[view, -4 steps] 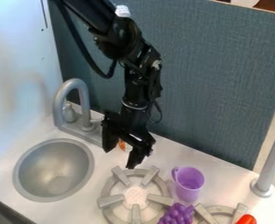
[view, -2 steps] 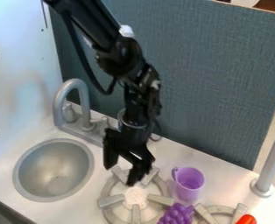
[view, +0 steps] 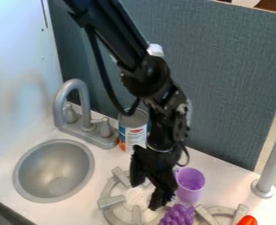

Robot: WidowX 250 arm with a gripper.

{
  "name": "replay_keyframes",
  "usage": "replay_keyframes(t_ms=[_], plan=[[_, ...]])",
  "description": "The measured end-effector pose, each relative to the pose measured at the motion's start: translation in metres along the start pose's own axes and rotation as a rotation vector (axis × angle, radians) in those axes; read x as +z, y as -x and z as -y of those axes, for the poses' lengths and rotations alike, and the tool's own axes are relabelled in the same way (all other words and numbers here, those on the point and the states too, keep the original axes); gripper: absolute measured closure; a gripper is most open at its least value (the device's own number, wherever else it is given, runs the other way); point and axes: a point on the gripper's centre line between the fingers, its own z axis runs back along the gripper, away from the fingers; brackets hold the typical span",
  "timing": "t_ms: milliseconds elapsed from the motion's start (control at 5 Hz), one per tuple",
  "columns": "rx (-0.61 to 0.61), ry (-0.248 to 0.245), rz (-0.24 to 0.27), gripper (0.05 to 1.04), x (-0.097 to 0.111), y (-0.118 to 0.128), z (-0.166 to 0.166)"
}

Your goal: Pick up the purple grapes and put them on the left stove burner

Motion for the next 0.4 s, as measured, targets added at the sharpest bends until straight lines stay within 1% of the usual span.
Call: replay_keyframes(t_ms=[200,400], plan=[[-0.091,0.001,0.004,0.083,-0.015,-0.01,0.019],[-0.138,-0.016,0.012,0.083,-0.016,-0.018,0.031]])
